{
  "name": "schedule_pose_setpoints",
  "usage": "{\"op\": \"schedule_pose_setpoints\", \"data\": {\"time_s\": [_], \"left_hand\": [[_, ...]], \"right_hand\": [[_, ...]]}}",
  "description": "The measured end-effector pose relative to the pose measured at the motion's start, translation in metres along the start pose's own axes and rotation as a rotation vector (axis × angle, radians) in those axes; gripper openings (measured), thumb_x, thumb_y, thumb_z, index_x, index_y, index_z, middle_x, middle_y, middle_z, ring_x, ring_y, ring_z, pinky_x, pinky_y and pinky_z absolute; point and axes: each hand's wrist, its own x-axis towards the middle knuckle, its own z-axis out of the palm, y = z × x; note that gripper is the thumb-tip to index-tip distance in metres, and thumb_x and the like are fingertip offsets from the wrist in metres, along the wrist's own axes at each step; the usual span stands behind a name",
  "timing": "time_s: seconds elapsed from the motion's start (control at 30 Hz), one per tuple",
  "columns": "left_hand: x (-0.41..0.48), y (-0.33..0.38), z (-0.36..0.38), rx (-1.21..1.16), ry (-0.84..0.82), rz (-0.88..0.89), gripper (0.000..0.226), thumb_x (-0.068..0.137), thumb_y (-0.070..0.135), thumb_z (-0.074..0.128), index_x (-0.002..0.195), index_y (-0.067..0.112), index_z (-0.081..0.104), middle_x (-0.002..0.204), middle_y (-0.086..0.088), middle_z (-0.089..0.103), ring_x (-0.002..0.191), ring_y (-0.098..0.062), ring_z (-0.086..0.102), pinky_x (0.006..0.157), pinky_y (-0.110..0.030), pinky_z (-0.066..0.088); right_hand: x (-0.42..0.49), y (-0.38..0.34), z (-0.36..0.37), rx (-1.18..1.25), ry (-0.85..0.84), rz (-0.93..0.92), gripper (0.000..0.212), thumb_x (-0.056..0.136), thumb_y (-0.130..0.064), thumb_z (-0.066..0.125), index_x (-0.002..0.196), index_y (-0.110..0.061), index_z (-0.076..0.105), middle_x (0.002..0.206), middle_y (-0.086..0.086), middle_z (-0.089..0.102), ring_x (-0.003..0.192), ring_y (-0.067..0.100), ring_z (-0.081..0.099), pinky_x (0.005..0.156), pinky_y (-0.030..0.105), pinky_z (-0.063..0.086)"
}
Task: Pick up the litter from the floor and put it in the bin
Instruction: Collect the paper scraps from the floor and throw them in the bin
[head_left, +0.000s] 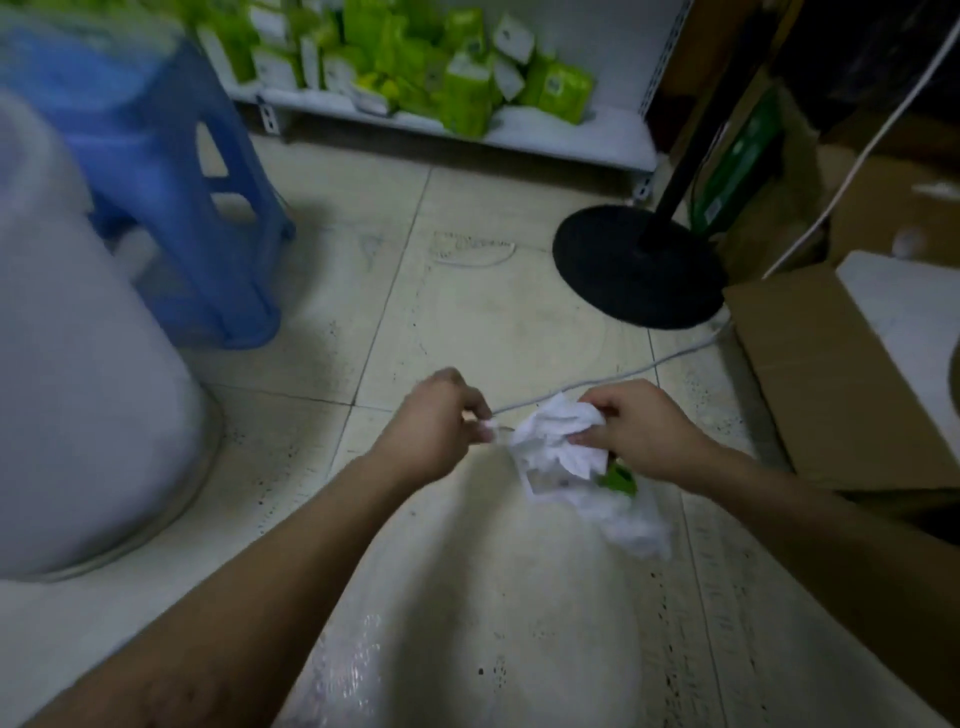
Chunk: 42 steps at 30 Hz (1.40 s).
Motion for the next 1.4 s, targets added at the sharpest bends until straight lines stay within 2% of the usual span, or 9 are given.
{"op": "schedule_pose_setpoints", "data": {"time_s": [0.1, 0.23, 0.4, 0.53, 0.77, 0.83, 0.97, 1.07, 1.4], "left_hand": [[0.013, 0.021, -0.084, -0.034, 0.136, 0.0, 0.017, 0.079, 0.035, 0.073, 0.075, 0.02, 0.065, 0.086, 0.004, 0.064, 0.071, -0.015, 0.065, 0.067, -0.026, 0.047], [0.013, 0.027, -0.187, 0.084, 0.207, 0.046, 0.02, 0.083, 0.03, 0.07, 0.069, 0.022, 0.058, 0.057, 0.015, 0.059, 0.06, -0.003, 0.059, 0.054, -0.02, 0.041], [-0.025, -0.013, -0.281, 0.138, 0.42, -0.048, 0.017, 0.078, 0.025, 0.074, 0.066, 0.021, 0.063, 0.054, 0.012, 0.061, 0.046, 0.006, 0.055, 0.047, -0.005, 0.038], [-0.073, -0.063, -0.32, 0.179, 0.462, -0.212, 0.01, 0.081, 0.026, 0.072, 0.076, 0.017, 0.071, 0.067, -0.001, 0.071, 0.048, -0.003, 0.054, 0.057, -0.023, 0.048], [-0.146, -0.128, -0.368, 0.242, 0.63, -0.425, 0.012, 0.082, 0.016, 0.067, 0.089, 0.019, 0.076, 0.07, 0.004, 0.068, 0.057, 0.002, 0.058, 0.048, -0.002, 0.038], [-0.159, -0.141, -0.37, 0.263, 0.541, -0.479, 0.025, 0.079, 0.015, 0.07, 0.103, 0.021, 0.072, 0.094, -0.004, 0.072, 0.074, -0.009, 0.065, 0.065, -0.014, 0.046], [-0.163, -0.155, -0.368, 0.361, 0.527, -0.517, 0.051, 0.077, 0.023, 0.073, 0.125, 0.022, 0.057, 0.129, -0.003, 0.059, 0.115, -0.02, 0.055, 0.093, -0.03, 0.042], [-0.153, -0.153, -0.362, 0.367, 0.587, -0.462, 0.06, 0.076, 0.028, 0.074, 0.13, 0.02, 0.051, 0.132, -0.004, 0.055, 0.118, -0.02, 0.051, 0.1, -0.034, 0.04], [-0.061, -0.065, -0.278, 0.317, 0.397, 0.083, 0.065, 0.078, 0.047, 0.068, 0.135, 0.025, 0.044, 0.137, 0.001, 0.05, 0.127, -0.017, 0.044, 0.101, -0.031, 0.036]], "right_hand": [[0.033, -0.061, -0.036, 0.081, 0.035, -0.07, 0.019, 0.08, -0.016, 0.073, 0.068, -0.002, 0.065, 0.058, 0.011, 0.061, 0.048, 0.013, 0.058, 0.045, 0.026, 0.048], [0.072, -0.151, -0.057, 0.132, 0.079, -0.201, 0.022, 0.084, -0.02, 0.069, 0.072, -0.003, 0.064, 0.057, 0.008, 0.062, 0.04, 0.01, 0.056, 0.04, 0.022, 0.046], [0.107, -0.242, -0.019, 0.38, 0.118, -0.291, 0.008, 0.082, -0.013, 0.071, 0.087, -0.008, 0.073, 0.067, 0.006, 0.065, 0.052, 0.014, 0.055, 0.043, 0.025, 0.048], [0.116, -0.292, 0.04, 0.535, 0.029, -0.337, 0.008, 0.082, -0.014, 0.071, 0.087, -0.008, 0.073, 0.069, 0.008, 0.067, 0.054, 0.016, 0.055, 0.04, 0.021, 0.045], [0.121, -0.396, 0.105, 0.754, -0.089, -0.452, 0.007, 0.086, -0.007, 0.065, 0.081, -0.012, 0.067, 0.076, 0.008, 0.066, 0.059, 0.014, 0.063, 0.045, 0.023, 0.052], [0.12, -0.421, 0.131, 0.532, -0.074, -0.542, 0.009, 0.086, -0.016, 0.065, 0.093, -0.012, 0.07, 0.086, 0.009, 0.069, 0.077, 0.023, 0.064, 0.065, 0.033, 0.056], [0.122, -0.434, 0.164, -0.301, -0.036, -0.615, 0.06, 0.08, -0.05, 0.062, 0.136, -0.04, 0.045, 0.147, -0.001, 0.044, 0.132, 0.028, 0.041, 0.109, 0.049, 0.026], [0.127, -0.422, 0.154, -0.296, -0.003, -0.583, 0.068, 0.079, -0.055, 0.062, 0.141, -0.042, 0.036, 0.157, -0.002, 0.026, 0.143, 0.025, 0.024, 0.116, 0.058, 0.011], [0.108, -0.298, 0.015, -0.464, 0.1, -0.377, 0.091, 0.072, -0.058, 0.069, 0.148, -0.035, 0.024, 0.156, -0.007, 0.03, 0.143, 0.018, 0.028, 0.114, 0.046, 0.027]]}}
